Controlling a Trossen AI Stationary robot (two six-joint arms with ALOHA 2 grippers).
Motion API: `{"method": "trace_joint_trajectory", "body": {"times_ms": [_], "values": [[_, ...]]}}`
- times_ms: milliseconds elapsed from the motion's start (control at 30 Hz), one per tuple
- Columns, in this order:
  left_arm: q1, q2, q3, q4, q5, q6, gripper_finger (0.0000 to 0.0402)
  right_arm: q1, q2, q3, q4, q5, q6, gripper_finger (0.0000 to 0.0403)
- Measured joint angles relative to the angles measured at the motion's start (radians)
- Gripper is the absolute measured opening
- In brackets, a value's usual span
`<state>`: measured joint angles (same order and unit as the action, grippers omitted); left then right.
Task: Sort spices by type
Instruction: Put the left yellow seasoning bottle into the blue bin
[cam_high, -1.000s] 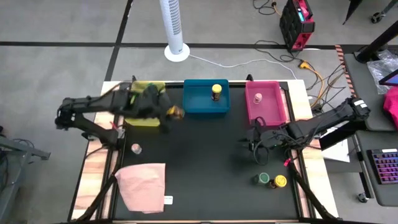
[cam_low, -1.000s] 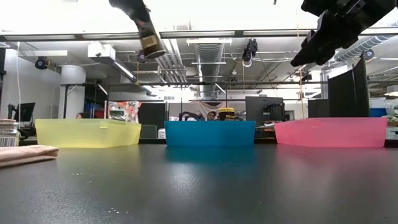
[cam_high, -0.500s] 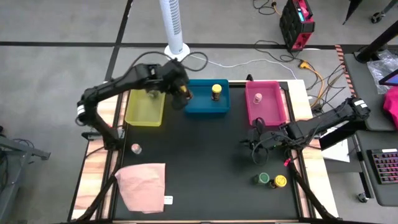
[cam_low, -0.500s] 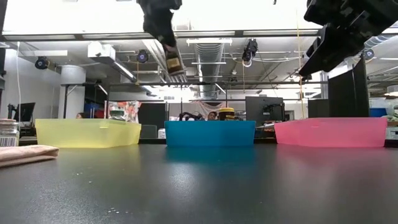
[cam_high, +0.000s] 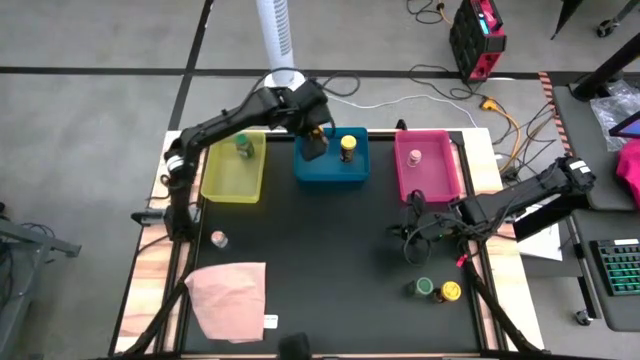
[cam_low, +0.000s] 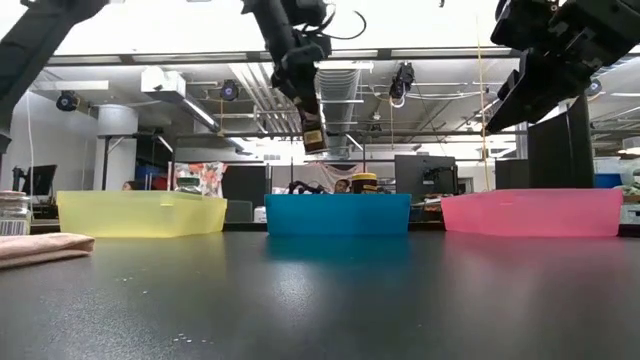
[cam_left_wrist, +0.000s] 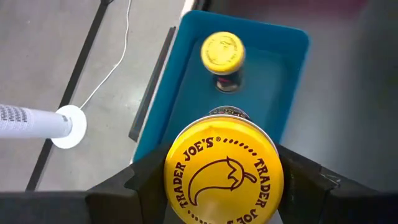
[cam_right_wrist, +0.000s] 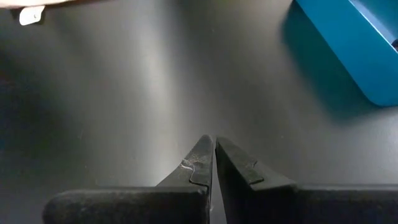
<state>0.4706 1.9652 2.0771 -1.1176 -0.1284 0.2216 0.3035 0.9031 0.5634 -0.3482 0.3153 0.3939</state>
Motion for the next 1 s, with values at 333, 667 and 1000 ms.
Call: {"method": "trace_joint_trajectory", "body": {"times_ms": [333, 667, 1000], "values": [[0.06, 0.137, 0.099, -0.012, 0.015, 0.042, 0.0207, 0.0, 0.0, -0.012, -0.013, 0.0, 0.051, 0.0013], [0.087, 0.192, 0.044, -0.011, 0.04, 0.058, 0.0207, 0.0, 0.0, -0.037, -0.013, 0.0, 0.096, 0.0013], [0.109, 0.187, -0.084, 0.065, 0.036, 0.058, 0.0207, 0.0, 0.0, -0.063, 0.016, 0.001, 0.123, 0.0013]]}}
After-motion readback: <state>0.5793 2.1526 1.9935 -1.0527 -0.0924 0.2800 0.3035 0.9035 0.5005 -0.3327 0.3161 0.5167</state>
